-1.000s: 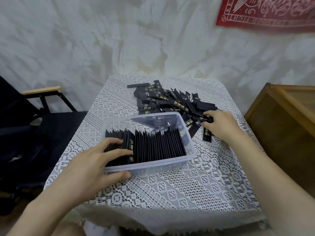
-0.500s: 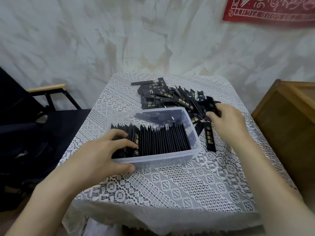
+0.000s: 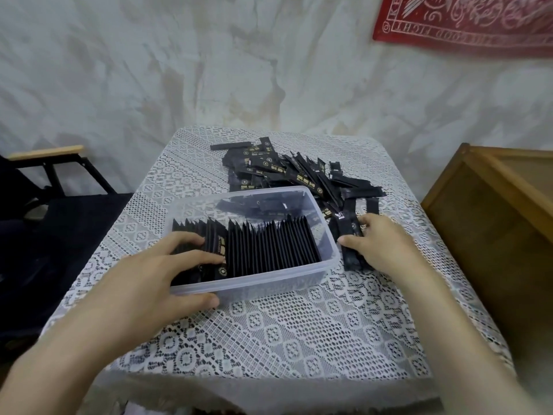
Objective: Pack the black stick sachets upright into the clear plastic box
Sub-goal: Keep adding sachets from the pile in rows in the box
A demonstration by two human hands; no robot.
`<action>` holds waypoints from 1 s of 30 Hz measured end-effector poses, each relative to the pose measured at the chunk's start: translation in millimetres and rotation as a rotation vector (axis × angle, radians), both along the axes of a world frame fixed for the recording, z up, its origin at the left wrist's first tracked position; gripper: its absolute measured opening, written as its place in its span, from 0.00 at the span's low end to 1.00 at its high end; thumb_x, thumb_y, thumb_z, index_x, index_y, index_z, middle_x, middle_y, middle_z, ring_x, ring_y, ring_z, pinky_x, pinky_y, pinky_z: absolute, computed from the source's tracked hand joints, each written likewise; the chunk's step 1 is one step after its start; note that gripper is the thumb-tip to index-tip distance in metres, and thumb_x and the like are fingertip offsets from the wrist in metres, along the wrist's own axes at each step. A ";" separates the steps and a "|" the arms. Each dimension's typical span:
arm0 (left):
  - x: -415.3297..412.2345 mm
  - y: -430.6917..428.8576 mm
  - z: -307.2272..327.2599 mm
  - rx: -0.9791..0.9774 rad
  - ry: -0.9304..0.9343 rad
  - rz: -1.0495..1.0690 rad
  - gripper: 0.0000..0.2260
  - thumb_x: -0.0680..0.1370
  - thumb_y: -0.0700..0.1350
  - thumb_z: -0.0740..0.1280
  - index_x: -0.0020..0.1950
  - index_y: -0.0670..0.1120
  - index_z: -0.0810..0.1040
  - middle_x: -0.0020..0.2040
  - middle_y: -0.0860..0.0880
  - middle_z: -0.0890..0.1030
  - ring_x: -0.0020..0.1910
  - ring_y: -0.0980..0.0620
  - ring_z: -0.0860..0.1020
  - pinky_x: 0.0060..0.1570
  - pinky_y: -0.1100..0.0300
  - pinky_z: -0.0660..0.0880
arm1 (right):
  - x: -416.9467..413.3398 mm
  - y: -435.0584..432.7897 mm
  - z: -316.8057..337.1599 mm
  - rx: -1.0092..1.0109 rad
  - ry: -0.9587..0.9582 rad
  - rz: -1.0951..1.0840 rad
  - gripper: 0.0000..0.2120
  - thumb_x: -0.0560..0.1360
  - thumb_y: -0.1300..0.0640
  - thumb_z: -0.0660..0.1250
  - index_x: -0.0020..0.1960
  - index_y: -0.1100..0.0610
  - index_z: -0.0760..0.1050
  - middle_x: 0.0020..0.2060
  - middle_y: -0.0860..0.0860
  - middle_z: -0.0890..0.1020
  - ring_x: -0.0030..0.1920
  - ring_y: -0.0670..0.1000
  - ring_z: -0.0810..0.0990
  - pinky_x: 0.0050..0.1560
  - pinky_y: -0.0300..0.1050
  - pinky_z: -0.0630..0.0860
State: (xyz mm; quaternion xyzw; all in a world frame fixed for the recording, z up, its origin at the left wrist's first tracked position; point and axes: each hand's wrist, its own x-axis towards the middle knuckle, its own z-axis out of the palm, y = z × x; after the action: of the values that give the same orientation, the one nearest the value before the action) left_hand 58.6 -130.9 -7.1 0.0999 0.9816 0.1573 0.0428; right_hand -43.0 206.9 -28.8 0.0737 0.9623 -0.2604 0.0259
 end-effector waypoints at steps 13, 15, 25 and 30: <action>0.5 -4.6 -4.7 0.028 0.043 -0.011 0.27 0.67 0.77 0.62 0.65 0.77 0.68 0.69 0.75 0.57 0.54 0.63 0.74 0.48 0.63 0.70 | 4.5 4.6 -0.8 -0.236 -0.017 -0.072 0.12 0.83 0.50 0.64 0.45 0.57 0.75 0.36 0.53 0.79 0.41 0.58 0.78 0.42 0.49 0.72; 0.3 -4.0 -4.7 0.024 0.039 -0.013 0.27 0.67 0.77 0.62 0.65 0.77 0.68 0.68 0.76 0.56 0.54 0.63 0.74 0.47 0.63 0.70 | 6.0 -1.5 1.1 -0.397 -0.001 -0.054 0.11 0.83 0.51 0.64 0.46 0.56 0.78 0.40 0.54 0.83 0.43 0.57 0.81 0.48 0.50 0.76; 0.6 -3.3 -4.7 0.009 0.026 -0.001 0.27 0.67 0.77 0.61 0.66 0.77 0.67 0.69 0.76 0.56 0.52 0.62 0.74 0.49 0.62 0.71 | -4.2 -28.5 -6.8 0.035 0.042 -0.037 0.23 0.77 0.37 0.67 0.47 0.58 0.75 0.40 0.53 0.79 0.42 0.59 0.78 0.40 0.49 0.71; 2.3 -2.4 -4.2 0.015 0.032 -0.001 0.27 0.68 0.77 0.62 0.66 0.76 0.67 0.68 0.76 0.56 0.53 0.62 0.74 0.49 0.62 0.71 | 0.3 -37.5 1.0 0.055 -0.016 -0.025 0.26 0.74 0.34 0.67 0.43 0.59 0.73 0.39 0.53 0.78 0.42 0.57 0.78 0.36 0.46 0.69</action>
State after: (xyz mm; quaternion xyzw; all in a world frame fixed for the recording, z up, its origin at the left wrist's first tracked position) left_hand 60.9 -133.2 -11.3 0.1031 0.9809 0.1630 0.0265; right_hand -42.6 169.4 -27.8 0.0887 0.9679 -0.2336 0.0281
